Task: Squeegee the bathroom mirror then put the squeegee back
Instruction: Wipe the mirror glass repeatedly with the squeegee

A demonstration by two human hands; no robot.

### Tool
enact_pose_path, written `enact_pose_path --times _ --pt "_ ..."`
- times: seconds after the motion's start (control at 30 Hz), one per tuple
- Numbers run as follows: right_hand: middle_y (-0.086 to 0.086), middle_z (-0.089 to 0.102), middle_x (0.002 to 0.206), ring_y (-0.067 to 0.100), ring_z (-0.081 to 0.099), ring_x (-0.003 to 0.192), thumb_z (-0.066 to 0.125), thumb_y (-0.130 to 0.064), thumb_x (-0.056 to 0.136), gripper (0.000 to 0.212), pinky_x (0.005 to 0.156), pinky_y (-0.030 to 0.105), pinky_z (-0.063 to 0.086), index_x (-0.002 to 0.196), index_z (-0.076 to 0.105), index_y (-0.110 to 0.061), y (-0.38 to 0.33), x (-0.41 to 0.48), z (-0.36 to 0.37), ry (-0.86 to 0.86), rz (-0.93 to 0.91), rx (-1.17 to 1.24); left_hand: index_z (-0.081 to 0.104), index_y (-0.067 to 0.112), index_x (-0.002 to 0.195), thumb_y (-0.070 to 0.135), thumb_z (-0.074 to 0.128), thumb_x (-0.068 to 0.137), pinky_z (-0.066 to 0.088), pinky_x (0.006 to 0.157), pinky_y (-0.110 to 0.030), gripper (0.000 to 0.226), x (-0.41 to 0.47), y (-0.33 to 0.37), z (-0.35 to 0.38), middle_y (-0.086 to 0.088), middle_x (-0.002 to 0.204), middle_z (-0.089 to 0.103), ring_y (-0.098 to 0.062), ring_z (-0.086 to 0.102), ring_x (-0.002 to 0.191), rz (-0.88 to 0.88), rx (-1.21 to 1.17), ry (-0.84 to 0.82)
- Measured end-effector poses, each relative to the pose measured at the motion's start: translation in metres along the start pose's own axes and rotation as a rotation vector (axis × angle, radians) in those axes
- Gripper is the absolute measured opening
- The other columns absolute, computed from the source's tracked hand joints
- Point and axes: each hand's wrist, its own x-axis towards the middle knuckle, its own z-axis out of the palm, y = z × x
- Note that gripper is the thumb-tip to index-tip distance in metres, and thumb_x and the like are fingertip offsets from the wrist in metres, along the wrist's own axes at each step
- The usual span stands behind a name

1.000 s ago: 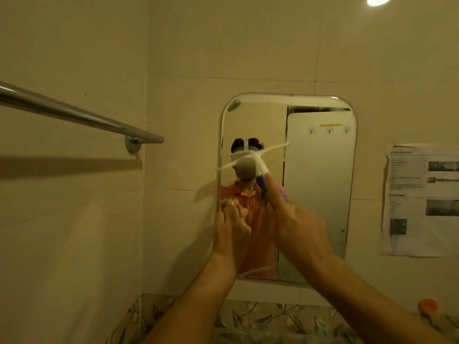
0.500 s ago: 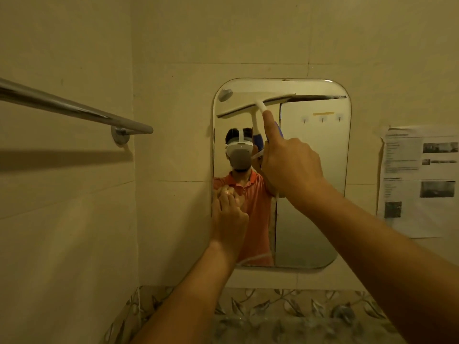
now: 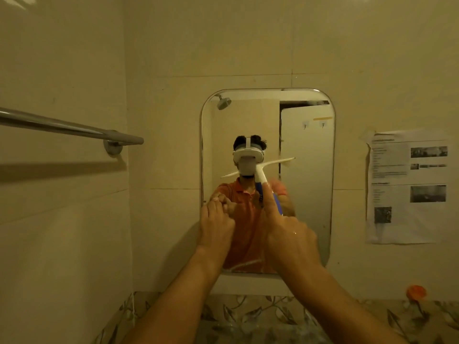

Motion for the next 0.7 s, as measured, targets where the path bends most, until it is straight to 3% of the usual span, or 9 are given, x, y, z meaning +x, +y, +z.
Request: enact_pose_path --times 0.07,0.17,0.33,0.53,0.63,0.7 --pt "-0.005 0.043 0.067 0.007 0.043 0.048 0.036 -0.019 0.107 0.082 0.039 0.02 0.027 0.152 -0.03 -0.038 -0.001 0.0 -0.007 0.008 -0.013 0.044 0.06 0.012 0.131 0.024 0.055 0.099 0.042 0.091 -0.036 0.034 0.001 0.001 0.003 -0.015 0.127 0.056 -0.028 0.052 0.113 0.003 -0.002 0.021" --pt "0.0 0.058 0.078 0.008 0.048 0.048 0.034 -0.035 0.109 0.072 0.038 0.017 0.026 0.154 -0.02 -0.045 -0.003 0.014 -0.025 0.18 -0.036 0.196 0.052 0.009 0.14 0.019 0.049 0.101 0.043 0.095 -0.036 0.041 0.002 0.0 0.003 -0.019 0.135 0.053 -0.031 0.052 0.118 -0.019 -0.028 0.021" --pt "0.006 0.057 0.068 0.018 0.057 0.054 0.036 -0.035 0.108 0.069 0.048 0.033 0.051 0.158 -0.012 -0.038 -0.002 0.069 -0.058 0.315 0.062 0.251 0.066 0.007 0.126 0.016 0.059 0.095 0.044 0.088 -0.037 0.033 0.001 -0.002 0.004 -0.02 0.129 0.056 -0.032 0.051 0.111 0.012 -0.105 -0.035" --pt "0.006 0.053 0.07 0.016 0.054 0.055 0.04 -0.032 0.107 0.077 0.052 0.034 0.052 0.158 -0.017 -0.035 -0.011 0.078 -0.048 0.276 0.156 0.173 0.053 0.002 0.132 0.012 0.05 0.1 0.041 0.089 -0.039 0.034 0.004 0.0 0.015 -0.021 0.127 0.053 -0.032 0.048 0.112 0.012 -0.121 -0.002" --pt "0.005 0.054 0.069 0.014 0.053 0.053 0.038 -0.034 0.107 0.075 0.044 0.029 0.043 0.158 -0.016 -0.036 -0.016 0.065 -0.032 0.272 0.191 0.177 0.054 0.004 0.132 0.015 0.051 0.1 0.042 0.088 -0.038 0.035 0.006 -0.001 0.014 -0.018 0.124 0.055 -0.031 0.049 0.112 0.009 -0.105 -0.013" --pt "0.005 0.055 0.069 0.014 0.053 0.052 0.036 -0.035 0.107 0.074 0.042 0.026 0.038 0.157 -0.018 -0.037 -0.019 0.053 -0.019 0.262 0.219 0.193 0.053 0.004 0.137 0.019 0.057 0.098 0.042 0.093 -0.038 0.041 0.007 -0.001 0.013 -0.021 0.133 0.052 -0.033 0.048 0.121 0.006 -0.079 -0.045"
